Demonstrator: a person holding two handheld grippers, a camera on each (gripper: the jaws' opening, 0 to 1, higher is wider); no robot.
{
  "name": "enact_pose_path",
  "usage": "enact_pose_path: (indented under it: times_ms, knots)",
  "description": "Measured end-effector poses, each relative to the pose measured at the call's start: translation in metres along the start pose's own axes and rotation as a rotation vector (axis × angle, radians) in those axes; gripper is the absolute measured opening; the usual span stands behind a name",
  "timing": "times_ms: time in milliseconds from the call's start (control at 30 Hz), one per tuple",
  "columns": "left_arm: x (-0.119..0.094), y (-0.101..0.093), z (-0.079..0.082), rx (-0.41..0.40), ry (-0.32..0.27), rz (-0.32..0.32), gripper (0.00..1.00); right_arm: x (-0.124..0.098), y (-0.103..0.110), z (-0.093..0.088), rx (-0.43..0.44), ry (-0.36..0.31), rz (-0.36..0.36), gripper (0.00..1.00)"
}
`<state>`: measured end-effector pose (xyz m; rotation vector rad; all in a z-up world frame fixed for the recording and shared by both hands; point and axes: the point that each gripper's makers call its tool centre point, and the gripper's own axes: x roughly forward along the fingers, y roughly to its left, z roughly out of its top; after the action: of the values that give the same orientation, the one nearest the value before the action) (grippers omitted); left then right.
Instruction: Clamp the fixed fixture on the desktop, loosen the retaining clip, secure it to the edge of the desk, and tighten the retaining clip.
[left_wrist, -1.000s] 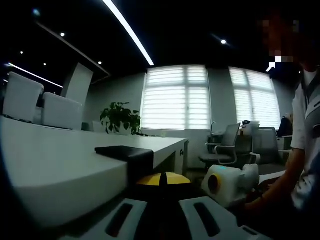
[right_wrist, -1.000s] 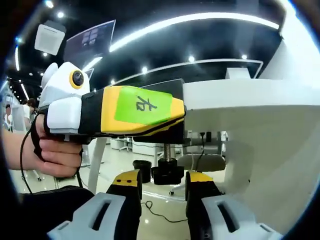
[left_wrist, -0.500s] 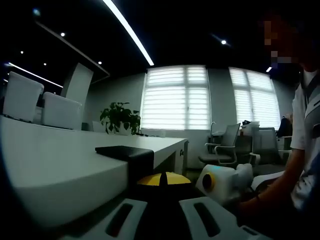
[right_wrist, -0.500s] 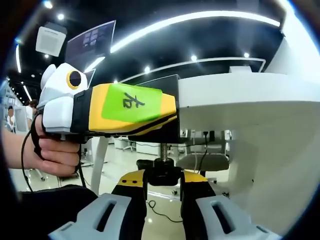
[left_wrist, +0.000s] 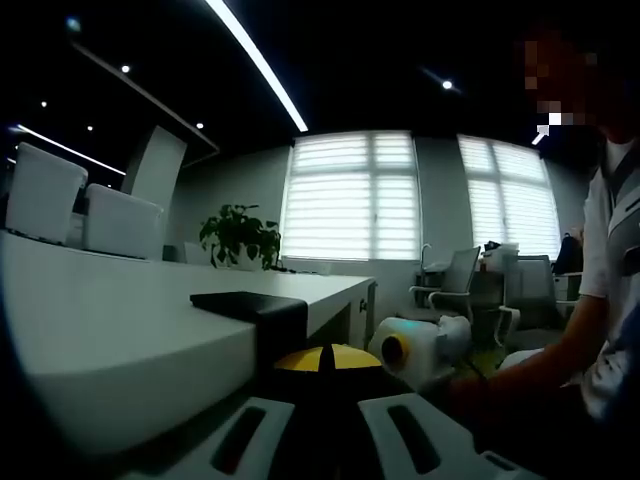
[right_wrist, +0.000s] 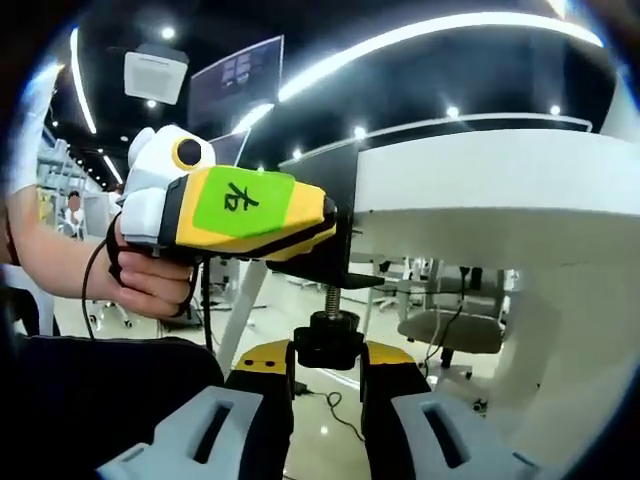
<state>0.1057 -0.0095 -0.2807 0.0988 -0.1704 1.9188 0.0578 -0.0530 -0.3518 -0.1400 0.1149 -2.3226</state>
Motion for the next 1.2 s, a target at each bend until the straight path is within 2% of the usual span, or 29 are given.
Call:
enact_pose_path:
  times_ms: [333, 533, 700, 767, 800, 833, 1000, 1067, 1200]
  knots:
    - [0.000, -0.002, 0.000, 0.004, 0.003, 0.000, 0.01, -0.007, -0.003, 0.000, 0.024, -0.004, -0.083, 0.23]
    - [0.000, 0.000, 0.000, 0.003, 0.002, -0.001, 0.01, -0.019, -0.006, 0.008, 0.089, -0.043, -0.237, 0.27]
    - [0.001, 0.001, 0.000, 0.005, 0.002, 0.004, 0.01, -0.016, -0.002, 0.009, 0.066, -0.034, -0.322, 0.28]
    - [0.001, 0.001, 0.000, 0.006, 0.002, 0.005, 0.01, -0.013, -0.006, 0.004, 0.014, 0.013, -0.368, 0.28]
    - [0.001, 0.002, 0.000, 0.007, 0.003, 0.006, 0.01, -0.012, -0.009, 0.008, -0.039, 0.011, -0.404, 0.28]
    - [0.001, 0.002, 0.000, 0.008, 0.004, 0.007, 0.01, -0.010, -0.009, 0.009, -0.056, 0.009, -0.409, 0.28]
    - [0.000, 0.002, 0.000, 0.004, 0.002, 0.006, 0.01, -0.004, -0.014, 0.009, -0.003, 0.010, -0.418, 0.24]
    - [0.000, 0.002, 0.000, 0.004, 0.003, 0.006, 0.01, -0.004, -0.015, 0.009, 0.034, 0.006, -0.404, 0.24]
    - [-0.001, 0.002, 0.000, 0.000, 0.001, 0.004, 0.01, -0.005, -0.015, 0.010, 0.027, -0.006, -0.365, 0.24]
